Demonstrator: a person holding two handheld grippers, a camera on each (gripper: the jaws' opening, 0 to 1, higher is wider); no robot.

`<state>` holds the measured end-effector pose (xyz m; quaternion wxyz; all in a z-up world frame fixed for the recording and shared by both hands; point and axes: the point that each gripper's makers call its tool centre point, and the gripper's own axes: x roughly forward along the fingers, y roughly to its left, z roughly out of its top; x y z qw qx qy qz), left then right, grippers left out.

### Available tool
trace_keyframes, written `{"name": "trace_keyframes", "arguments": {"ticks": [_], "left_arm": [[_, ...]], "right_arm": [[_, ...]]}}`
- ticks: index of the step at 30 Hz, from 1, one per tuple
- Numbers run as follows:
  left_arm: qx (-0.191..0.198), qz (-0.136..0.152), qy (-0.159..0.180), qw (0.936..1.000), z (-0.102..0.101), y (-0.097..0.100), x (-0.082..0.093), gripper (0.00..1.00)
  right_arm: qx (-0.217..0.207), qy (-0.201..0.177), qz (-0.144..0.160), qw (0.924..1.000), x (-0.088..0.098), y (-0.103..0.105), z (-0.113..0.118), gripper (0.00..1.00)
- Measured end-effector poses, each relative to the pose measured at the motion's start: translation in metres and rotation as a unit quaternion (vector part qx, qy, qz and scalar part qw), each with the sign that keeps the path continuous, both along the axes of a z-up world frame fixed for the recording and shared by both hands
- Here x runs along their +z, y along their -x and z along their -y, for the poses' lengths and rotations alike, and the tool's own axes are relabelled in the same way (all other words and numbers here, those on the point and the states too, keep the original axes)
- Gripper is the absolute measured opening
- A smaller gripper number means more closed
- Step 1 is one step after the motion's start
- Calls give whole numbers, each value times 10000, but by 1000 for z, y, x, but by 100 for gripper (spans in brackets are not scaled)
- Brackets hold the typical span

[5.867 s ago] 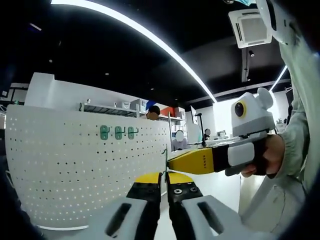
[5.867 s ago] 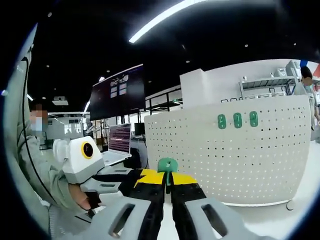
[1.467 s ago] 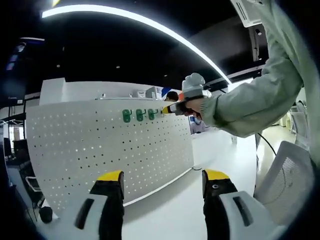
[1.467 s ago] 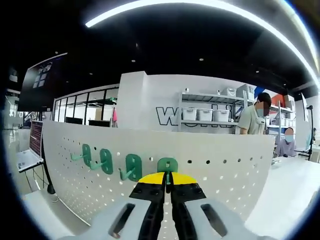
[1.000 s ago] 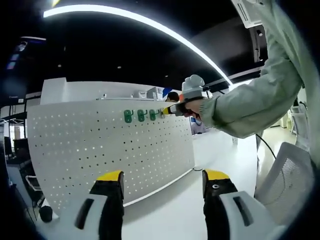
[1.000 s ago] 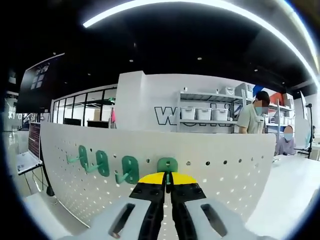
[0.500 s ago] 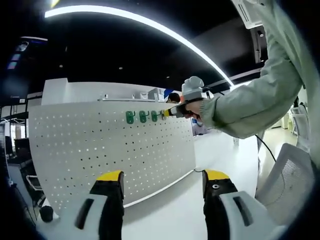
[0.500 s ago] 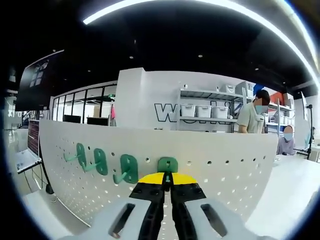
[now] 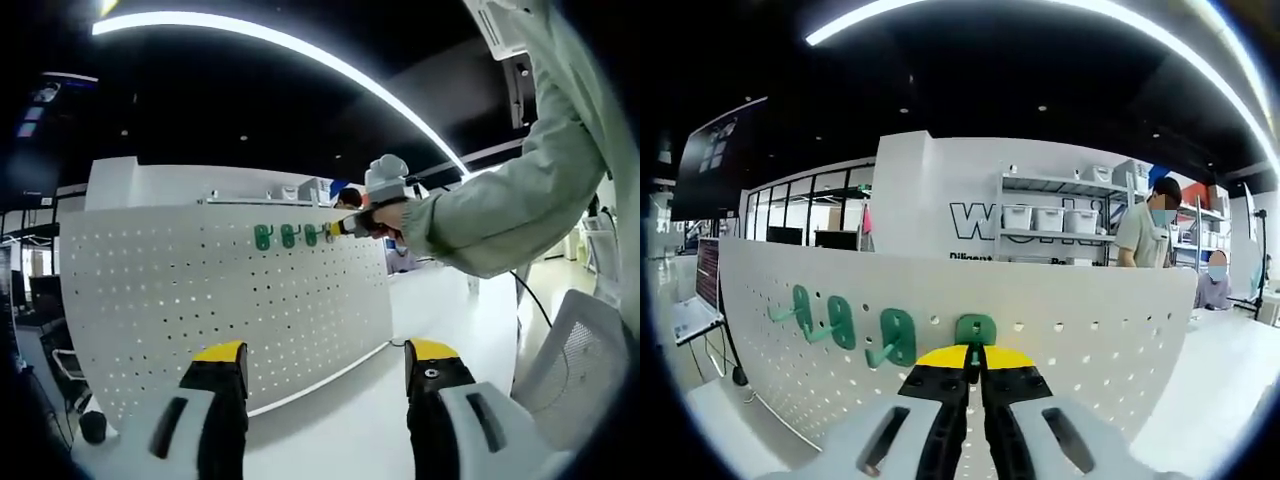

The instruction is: Insert the hook assembly into the mounting plate slot until the hook locks in place.

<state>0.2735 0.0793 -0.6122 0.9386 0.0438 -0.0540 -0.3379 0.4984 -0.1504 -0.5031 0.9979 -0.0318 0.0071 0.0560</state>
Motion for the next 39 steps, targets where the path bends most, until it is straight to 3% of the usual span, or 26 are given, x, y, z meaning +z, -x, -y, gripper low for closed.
{"name": "trace_keyframes", "arguments": {"ticks": [11, 24, 31, 39], "left_arm": [[17, -2, 22, 10000, -1, -1, 0, 66], [55, 11, 7, 10000, -3, -2, 0, 66], [57, 5, -20, 10000, -3, -1, 0, 66], [69, -2, -42, 10000, -3, -1, -1, 66]], "right_arm": [[42, 104, -33, 9999, -2, 1, -1, 2], [-38, 220, 100, 9997, 2, 5, 1, 17], [-105, 261, 275, 9992, 7, 20, 7, 23], [-208, 166, 255, 9993, -4, 41, 15, 29]]}}
